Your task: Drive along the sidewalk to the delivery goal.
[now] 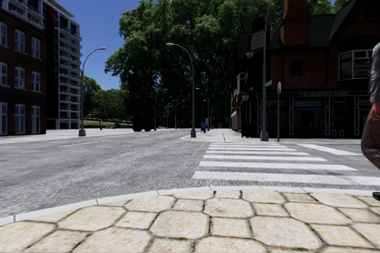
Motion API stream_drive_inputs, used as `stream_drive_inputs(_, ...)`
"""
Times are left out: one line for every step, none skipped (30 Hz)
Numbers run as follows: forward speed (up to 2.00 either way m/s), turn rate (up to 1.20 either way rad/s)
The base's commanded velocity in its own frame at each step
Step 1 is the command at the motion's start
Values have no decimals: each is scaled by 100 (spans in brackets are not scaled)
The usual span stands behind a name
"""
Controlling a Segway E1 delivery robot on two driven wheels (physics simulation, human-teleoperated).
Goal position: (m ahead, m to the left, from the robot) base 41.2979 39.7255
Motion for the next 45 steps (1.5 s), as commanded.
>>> stream_drive_inputs(42,-27)
stream_drive_inputs(42,-28)
stream_drive_inputs(42,-28)
stream_drive_inputs(42,-29)
stream_drive_inputs(42,-31)
stream_drive_inputs(44,-33)
stream_drive_inputs(47,-38)
stream_drive_inputs(47,-39)
stream_drive_inputs(47,-39)
stream_drive_inputs(47,-39)
stream_drive_inputs(55,-39)
stream_drive_inputs(67,-39)
stream_drive_inputs(71,-39)
stream_drive_inputs(71,-39)
stream_drive_inputs(72,-39)
stream_drive_inputs(73,-39)
stream_drive_inputs(73,-39)
stream_drive_inputs(73,-39)
stream_drive_inputs(73,-39)
stream_drive_inputs(73,-39)
stream_drive_inputs(73,-39)
stream_drive_inputs(73,-39)
stream_drive_inputs(73,-39)
stream_drive_inputs(73,-39)
stream_drive_inputs(73,-39)
stream_drive_inputs(73,-39)
stream_drive_inputs(73,-39)
stream_drive_inputs(73,-39)
stream_drive_inputs(73,-39)
stream_drive_inputs(73,-39)
stream_drive_inputs(73,-39)
stream_drive_inputs(73,-39)
stream_drive_inputs(73,-39)
stream_drive_inputs(73,-39)
stream_drive_inputs(73,-39)
stream_drive_inputs(73,-39)
stream_drive_inputs(73,-39)
stream_drive_inputs(73,-39)
stream_drive_inputs(73,-39)
stream_drive_inputs(73,-39)
stream_drive_inputs(73,-39)
stream_drive_inputs(74,-39)
stream_drive_inputs(74,-38)
stream_drive_inputs(74,-38)
stream_drive_inputs(75,-26)
